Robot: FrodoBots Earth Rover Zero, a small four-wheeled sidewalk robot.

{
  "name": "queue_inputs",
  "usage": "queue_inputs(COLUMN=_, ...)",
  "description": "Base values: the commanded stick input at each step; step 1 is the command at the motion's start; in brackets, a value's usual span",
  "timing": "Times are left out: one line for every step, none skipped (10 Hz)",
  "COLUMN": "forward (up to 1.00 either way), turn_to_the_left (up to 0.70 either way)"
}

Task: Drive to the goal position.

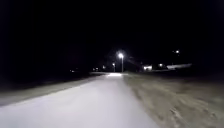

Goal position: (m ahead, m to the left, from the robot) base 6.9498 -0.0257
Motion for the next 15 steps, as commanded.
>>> queue_inputs(forward=1.00, turn_to_the_left=0.00)
queue_inputs(forward=1.00, turn_to_the_left=0.00)
queue_inputs(forward=1.00, turn_to_the_left=0.00)
queue_inputs(forward=1.00, turn_to_the_left=0.00)
queue_inputs(forward=1.00, turn_to_the_left=0.00)
queue_inputs(forward=1.00, turn_to_the_left=0.00)
queue_inputs(forward=1.00, turn_to_the_left=0.00)
queue_inputs(forward=1.00, turn_to_the_left=0.00)
queue_inputs(forward=1.00, turn_to_the_left=0.00)
queue_inputs(forward=1.00, turn_to_the_left=0.00)
queue_inputs(forward=1.00, turn_to_the_left=0.00)
queue_inputs(forward=1.00, turn_to_the_left=0.00)
queue_inputs(forward=1.00, turn_to_the_left=0.00)
queue_inputs(forward=1.00, turn_to_the_left=0.00)
queue_inputs(forward=1.00, turn_to_the_left=0.00)
